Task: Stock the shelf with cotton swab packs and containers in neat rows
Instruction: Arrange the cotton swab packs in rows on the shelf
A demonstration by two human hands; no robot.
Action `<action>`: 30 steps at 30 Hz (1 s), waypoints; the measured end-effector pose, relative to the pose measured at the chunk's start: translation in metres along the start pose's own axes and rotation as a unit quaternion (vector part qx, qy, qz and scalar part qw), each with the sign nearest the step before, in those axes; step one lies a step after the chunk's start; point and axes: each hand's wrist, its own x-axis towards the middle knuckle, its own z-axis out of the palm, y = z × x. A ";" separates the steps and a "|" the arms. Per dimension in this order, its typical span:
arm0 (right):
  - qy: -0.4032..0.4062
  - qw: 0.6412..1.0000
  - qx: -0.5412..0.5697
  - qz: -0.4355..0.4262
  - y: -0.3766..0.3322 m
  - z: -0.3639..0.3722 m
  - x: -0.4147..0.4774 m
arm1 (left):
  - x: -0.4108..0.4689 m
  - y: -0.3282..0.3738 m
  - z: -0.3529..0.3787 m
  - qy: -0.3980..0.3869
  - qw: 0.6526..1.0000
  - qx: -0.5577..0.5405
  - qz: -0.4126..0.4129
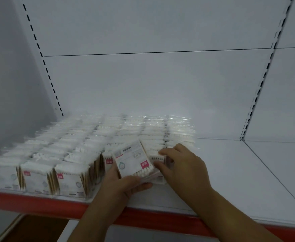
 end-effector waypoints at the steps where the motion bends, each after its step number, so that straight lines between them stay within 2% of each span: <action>1: -0.007 1.000 0.007 0.008 0.001 -0.004 0.000 | 0.000 -0.001 0.000 -0.003 1.000 0.008 -0.004; 3: -0.003 0.998 0.050 0.029 0.006 -0.018 0.000 | 0.000 0.001 0.000 -0.010 1.000 0.026 -0.010; 5: 0.011 0.988 0.143 0.060 0.010 -0.039 0.002 | 0.000 0.009 0.003 -0.028 0.997 0.065 -0.013; 7: 0.022 0.972 0.227 0.053 0.012 -0.063 0.006 | 0.001 0.028 0.013 -0.076 0.979 0.189 0.008; 9: 0.010 0.969 0.248 -0.004 0.010 -0.085 0.013 | 0.005 0.054 0.030 -0.132 0.924 0.356 0.054; 11: -0.037 0.976 0.205 -0.057 0.007 -0.100 0.019 | 0.012 0.081 0.051 -0.161 0.850 0.490 0.109; 13: -0.070 0.984 0.144 -0.083 0.008 -0.105 0.023 | 0.018 0.100 0.074 -0.178 0.778 0.585 0.145; 15: -0.070 0.990 0.093 -0.075 0.013 -0.106 0.024 | 0.022 0.106 0.092 -0.180 0.732 0.632 0.182; 16: -0.072 0.992 0.081 -0.062 0.017 -0.105 0.022 | 0.023 0.105 0.097 -0.169 0.730 0.629 0.205; 18: -0.077 0.993 0.085 -0.018 0.030 -0.103 0.014 | 0.024 0.098 0.097 -0.133 0.764 0.585 0.238; 19: -0.080 0.991 0.104 0.016 0.037 -0.100 0.009 | 0.025 0.094 0.093 -0.122 0.769 0.578 0.245; 20: -0.084 0.985 0.139 0.055 0.042 -0.095 0.004 | 0.026 0.091 0.086 -0.124 0.755 0.598 0.238; 21: -0.091 0.978 0.165 0.092 0.045 -0.089 -0.002 | 0.029 0.087 0.079 -0.138 0.726 0.640 0.210; 22: -0.096 0.975 0.165 0.111 0.047 -0.080 -0.008 | 0.032 0.081 0.072 -0.159 0.682 0.695 0.161; 25: -0.140 0.984 0.047 0.096 0.051 -0.056 -0.017 | 0.045 0.058 0.060 -0.191 0.504 0.842 0.023; 26: -0.149 0.985 0.014 0.090 0.052 -0.050 -0.016 | 0.049 0.051 0.058 -0.189 0.461 0.867 0.008; 27: -0.150 0.985 -0.006 0.087 0.054 -0.046 -0.015 | 0.052 0.046 0.056 -0.186 0.439 0.879 0.003; 30: -0.122 0.988 -0.028 0.089 0.058 -0.037 -0.013 | 0.057 0.044 0.050 -0.188 0.417 0.889 0.000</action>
